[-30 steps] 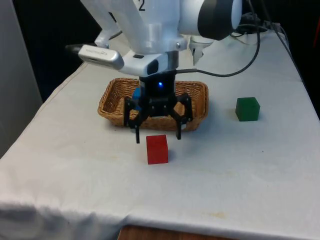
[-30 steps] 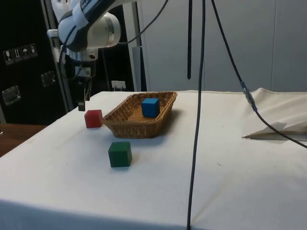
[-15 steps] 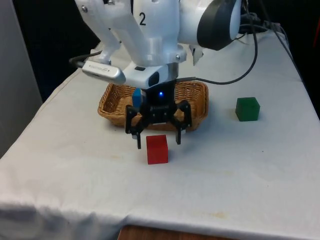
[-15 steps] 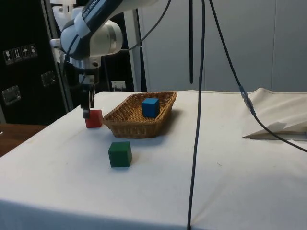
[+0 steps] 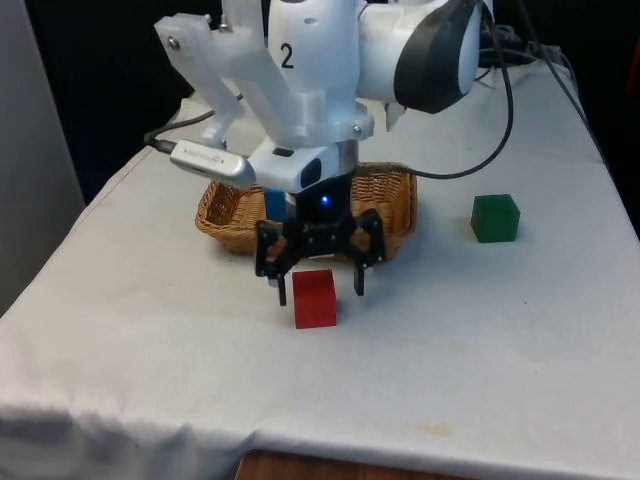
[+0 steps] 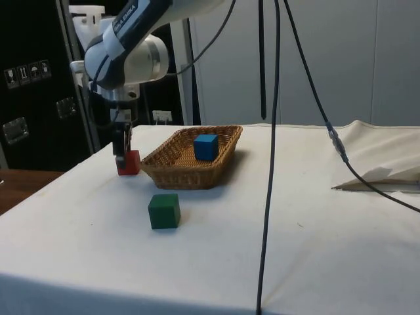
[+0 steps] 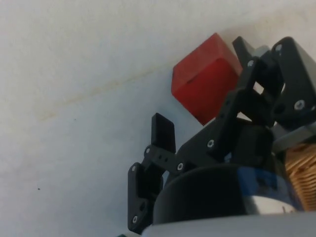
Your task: Pick up exactly two blocks and place them into the basket.
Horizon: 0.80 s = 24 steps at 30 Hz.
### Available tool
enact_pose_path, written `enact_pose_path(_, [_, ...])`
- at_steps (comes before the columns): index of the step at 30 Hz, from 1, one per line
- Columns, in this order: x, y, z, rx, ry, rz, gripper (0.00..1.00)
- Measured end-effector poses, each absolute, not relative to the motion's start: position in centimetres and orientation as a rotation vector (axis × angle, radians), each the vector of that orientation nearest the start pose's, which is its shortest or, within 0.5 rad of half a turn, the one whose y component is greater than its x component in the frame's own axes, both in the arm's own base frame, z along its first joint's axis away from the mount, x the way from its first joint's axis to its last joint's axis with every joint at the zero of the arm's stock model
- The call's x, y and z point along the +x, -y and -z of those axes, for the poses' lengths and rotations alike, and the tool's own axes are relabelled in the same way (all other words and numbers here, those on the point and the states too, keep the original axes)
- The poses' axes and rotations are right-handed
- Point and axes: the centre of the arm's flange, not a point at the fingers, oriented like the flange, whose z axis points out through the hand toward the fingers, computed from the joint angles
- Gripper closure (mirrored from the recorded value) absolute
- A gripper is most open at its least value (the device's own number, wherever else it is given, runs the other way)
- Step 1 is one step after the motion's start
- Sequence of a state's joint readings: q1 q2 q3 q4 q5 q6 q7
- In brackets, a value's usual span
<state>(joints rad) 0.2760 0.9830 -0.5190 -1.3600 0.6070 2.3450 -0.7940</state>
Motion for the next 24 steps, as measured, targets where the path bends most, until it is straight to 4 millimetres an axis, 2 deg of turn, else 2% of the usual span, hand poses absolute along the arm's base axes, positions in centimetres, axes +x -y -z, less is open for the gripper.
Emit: enact_pose_path(24, [74.0,7.7,-17.2,-3.097,0.588,0.219,0.00])
